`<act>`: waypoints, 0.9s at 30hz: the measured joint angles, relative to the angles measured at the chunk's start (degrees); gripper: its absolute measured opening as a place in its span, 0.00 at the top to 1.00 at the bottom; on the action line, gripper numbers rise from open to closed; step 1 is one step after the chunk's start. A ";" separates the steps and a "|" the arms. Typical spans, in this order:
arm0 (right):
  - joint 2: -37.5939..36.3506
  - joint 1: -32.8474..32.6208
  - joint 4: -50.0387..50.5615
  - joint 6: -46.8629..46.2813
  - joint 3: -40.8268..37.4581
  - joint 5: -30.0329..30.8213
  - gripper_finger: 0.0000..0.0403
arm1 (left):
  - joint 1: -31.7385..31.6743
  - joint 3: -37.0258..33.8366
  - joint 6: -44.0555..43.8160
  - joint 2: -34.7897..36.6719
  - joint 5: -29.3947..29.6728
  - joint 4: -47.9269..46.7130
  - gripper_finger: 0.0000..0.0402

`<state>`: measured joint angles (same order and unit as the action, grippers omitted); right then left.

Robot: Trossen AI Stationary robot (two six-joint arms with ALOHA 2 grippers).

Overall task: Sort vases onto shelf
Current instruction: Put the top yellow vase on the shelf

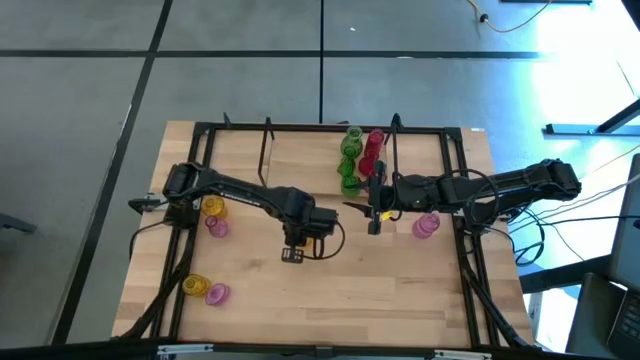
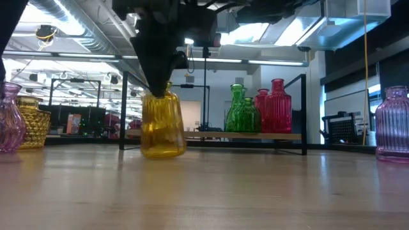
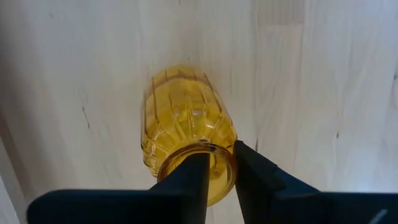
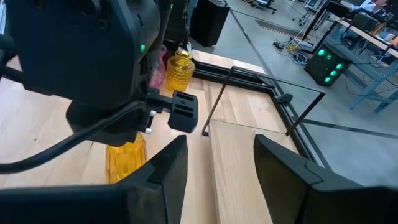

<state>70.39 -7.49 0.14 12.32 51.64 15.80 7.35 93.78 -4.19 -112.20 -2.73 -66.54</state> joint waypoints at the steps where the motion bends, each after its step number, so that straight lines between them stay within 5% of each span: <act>1: 0.00 0.00 -0.06 -0.01 0.00 0.00 0.59 | 0.00 0.00 -0.16 0.00 0.14 0.28 0.84; 13: 0.00 0.00 -0.04 0.00 0.00 -0.01 0.59 | -0.01 0.00 -1.72 0.39 1.73 1.54 0.72; 27: 0.00 0.00 0.02 -0.02 0.00 -0.01 0.59 | 1.53 3.88 -2.74 2.65 9.73 -2.08 0.71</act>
<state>70.39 -7.49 0.16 12.29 51.64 15.79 8.89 97.66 -6.94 -109.55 7.00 -68.62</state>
